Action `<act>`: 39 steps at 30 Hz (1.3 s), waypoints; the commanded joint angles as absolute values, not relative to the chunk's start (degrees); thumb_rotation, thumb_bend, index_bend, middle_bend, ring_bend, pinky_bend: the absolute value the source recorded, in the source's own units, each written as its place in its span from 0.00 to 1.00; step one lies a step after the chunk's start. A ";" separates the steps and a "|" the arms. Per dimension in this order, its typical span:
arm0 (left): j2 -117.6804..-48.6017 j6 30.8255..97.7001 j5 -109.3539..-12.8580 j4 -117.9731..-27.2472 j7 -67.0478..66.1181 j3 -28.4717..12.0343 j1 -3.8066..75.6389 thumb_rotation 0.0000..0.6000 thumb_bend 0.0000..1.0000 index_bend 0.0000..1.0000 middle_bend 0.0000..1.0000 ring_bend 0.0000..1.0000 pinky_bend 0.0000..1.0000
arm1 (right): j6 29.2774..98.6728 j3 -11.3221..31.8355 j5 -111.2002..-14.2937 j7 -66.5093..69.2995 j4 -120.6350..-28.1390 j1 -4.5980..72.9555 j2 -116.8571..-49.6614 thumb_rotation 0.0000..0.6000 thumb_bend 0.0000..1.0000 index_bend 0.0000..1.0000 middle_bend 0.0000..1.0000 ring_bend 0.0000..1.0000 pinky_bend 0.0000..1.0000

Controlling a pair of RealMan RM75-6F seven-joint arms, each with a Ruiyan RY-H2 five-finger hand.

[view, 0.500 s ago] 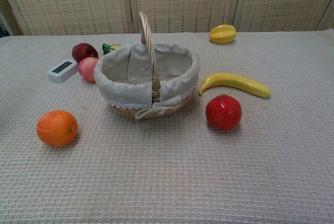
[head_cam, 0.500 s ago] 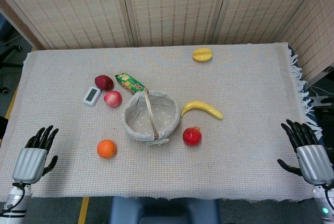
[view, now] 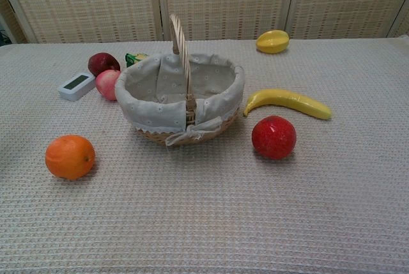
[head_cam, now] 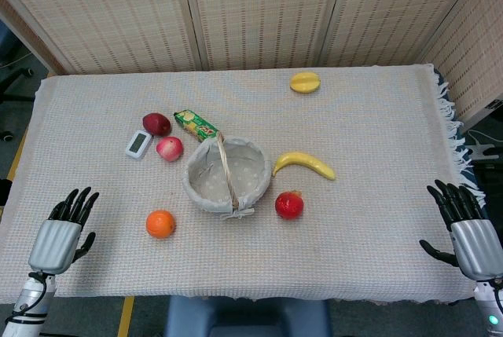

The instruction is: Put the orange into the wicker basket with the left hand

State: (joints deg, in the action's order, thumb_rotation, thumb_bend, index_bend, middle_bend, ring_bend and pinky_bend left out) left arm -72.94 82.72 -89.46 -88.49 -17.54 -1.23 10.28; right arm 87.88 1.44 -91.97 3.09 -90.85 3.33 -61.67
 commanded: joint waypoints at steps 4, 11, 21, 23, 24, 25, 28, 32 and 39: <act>-71.82 74.91 -86.78 -93.72 -18.68 -2.61 14.74 1.00 0.36 0.00 0.00 0.00 0.19 | 86.91 1.50 -91.63 2.82 -91.10 3.75 -61.47 1.00 0.03 0.00 0.00 0.00 0.05; -72.27 68.37 -83.07 -99.23 -21.89 -2.48 17.79 1.00 0.34 0.00 0.00 0.00 0.18 | 86.79 1.60 -91.57 3.88 -90.79 3.92 -61.12 1.00 0.03 0.00 0.00 0.00 0.05; -77.63 63.03 -78.37 -98.49 -24.62 -2.41 20.95 1.00 0.33 0.00 0.00 0.00 0.17 | 87.22 1.67 -91.60 5.09 -90.82 3.80 -60.63 1.00 0.03 0.00 0.00 0.00 0.05; -78.97 62.16 -77.59 -97.35 -24.51 -2.26 21.45 1.00 0.33 0.00 0.00 0.00 0.17 | 87.11 1.68 -91.52 5.13 -90.82 3.85 -60.61 1.00 0.03 0.00 0.00 0.00 0.05; -79.73 61.75 -77.19 -96.64 -24.41 -2.24 21.73 1.00 0.33 0.00 0.00 0.00 0.17 | 86.98 1.71 -91.43 5.13 -90.82 3.91 -60.60 1.00 0.03 0.00 0.00 0.00 0.05; -80.29 61.49 -76.98 -96.05 -24.30 -2.26 21.96 1.00 0.33 0.00 0.00 0.00 0.17 | 86.89 1.73 -91.36 5.10 -90.83 3.94 -60.60 1.00 0.03 0.00 0.00 0.00 0.05; -82.18 60.85 -76.18 -93.79 -23.89 -2.62 22.74 1.00 0.33 0.00 0.00 0.00 0.17 | 86.64 1.75 -91.24 5.00 -90.93 4.05 -60.59 1.00 0.03 0.00 0.00 0.00 0.05; -85.53 60.65 -75.84 -88.87 -23.12 -3.61 23.97 1.00 0.33 0.00 0.00 0.00 0.17 | 86.45 1.70 -91.23 4.75 -91.00 4.13 -60.62 1.00 0.03 0.00 0.00 0.00 0.05; -91.53 63.03 -77.12 -79.33 -19.00 -4.61 24.71 1.00 0.38 0.00 0.01 0.13 0.27 | 86.56 1.78 -91.09 4.91 -91.02 4.10 -60.57 1.00 0.03 0.00 0.00 0.00 0.05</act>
